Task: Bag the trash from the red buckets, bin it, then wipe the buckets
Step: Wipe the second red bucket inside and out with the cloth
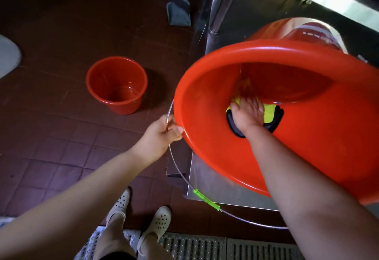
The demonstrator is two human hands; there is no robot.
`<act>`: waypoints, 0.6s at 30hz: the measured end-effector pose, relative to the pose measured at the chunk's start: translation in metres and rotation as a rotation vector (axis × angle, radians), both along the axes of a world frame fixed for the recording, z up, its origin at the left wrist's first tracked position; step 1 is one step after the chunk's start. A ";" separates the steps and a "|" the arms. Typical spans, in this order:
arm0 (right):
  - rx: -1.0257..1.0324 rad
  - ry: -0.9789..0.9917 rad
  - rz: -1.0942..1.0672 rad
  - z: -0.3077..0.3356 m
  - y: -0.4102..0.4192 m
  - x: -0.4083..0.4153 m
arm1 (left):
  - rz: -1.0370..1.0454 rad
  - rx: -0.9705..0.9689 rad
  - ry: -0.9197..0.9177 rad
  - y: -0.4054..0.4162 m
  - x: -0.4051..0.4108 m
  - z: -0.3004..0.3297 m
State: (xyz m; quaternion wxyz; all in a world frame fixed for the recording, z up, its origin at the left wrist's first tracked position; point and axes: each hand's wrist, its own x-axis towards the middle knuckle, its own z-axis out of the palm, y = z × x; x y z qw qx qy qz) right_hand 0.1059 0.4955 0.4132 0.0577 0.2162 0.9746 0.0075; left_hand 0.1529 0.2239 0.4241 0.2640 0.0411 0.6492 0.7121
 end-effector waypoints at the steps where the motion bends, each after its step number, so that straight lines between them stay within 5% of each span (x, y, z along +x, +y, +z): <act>1: -0.021 0.027 -0.005 0.000 -0.009 0.005 | 0.006 0.005 -0.004 0.001 0.005 -0.004; 11: -0.346 0.224 0.241 0.007 -0.114 0.101 | 0.167 0.052 0.125 0.009 0.008 0.009; 18: -0.176 0.117 0.285 0.004 -0.068 0.063 | 0.206 0.001 0.295 -0.004 -0.022 0.041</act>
